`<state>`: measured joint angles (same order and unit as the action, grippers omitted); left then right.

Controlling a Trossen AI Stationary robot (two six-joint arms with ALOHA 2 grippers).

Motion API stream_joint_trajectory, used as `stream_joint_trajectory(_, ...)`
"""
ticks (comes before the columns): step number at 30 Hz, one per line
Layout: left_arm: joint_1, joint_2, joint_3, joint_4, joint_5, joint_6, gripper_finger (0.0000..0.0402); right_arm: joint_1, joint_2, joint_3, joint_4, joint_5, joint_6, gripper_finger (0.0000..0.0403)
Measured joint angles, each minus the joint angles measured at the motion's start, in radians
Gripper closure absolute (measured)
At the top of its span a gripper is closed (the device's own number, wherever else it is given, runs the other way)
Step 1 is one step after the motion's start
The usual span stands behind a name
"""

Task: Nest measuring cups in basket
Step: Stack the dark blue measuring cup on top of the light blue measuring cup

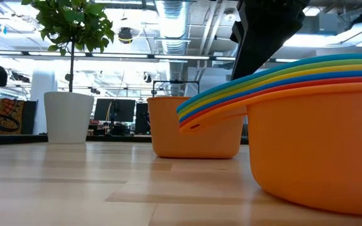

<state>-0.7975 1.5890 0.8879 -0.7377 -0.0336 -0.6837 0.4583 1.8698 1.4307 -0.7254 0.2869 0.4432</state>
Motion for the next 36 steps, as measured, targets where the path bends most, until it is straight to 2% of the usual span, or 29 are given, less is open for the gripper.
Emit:
stream_joint_trajectory(7,0.031,0.0,0.0,0.005,-0.029,-0.075,0.0399,0.005,0.0,0.0,0.0,0.007,0.003,0.0344)
stream_joint_trajectory(10,0.032,0.0,0.0,0.004,-0.076,-0.117,0.04,0.01,0.0,0.0,-0.007,0.035,0.023,0.0344)
stream_joint_trajectory(16,0.03,0.0,0.053,-0.049,-0.174,-0.176,0.0401,0.017,-0.038,0.0,-0.108,0.173,0.147,0.0344)
stream_joint_trajectory(23,0.01,0.0,0.148,-0.06,-0.356,-0.135,0.0401,0.083,-0.154,0.0,-0.182,0.383,0.252,0.0344)
stream_joint_trajectory(26,0.01,0.0,0.181,-0.059,-0.492,-0.131,0.0401,0.134,-0.215,-0.026,-0.18,0.506,0.314,0.0344)
stream_joint_trajectory(29,0.011,0.0,0.19,-0.038,-0.707,-0.17,0.0401,0.178,-0.289,-0.137,-0.069,0.603,0.371,0.0344)
stream_joint_trajectory(33,0.025,0.0,0.183,0.054,-1.013,-0.244,0.0401,0.209,-0.372,-0.344,0.264,0.637,0.373,0.0344)
stream_joint_trajectory(36,0.053,0.0,0.171,0.174,-1.174,-0.225,0.0401,0.206,-0.398,-0.467,0.569,0.635,0.283,0.0344)
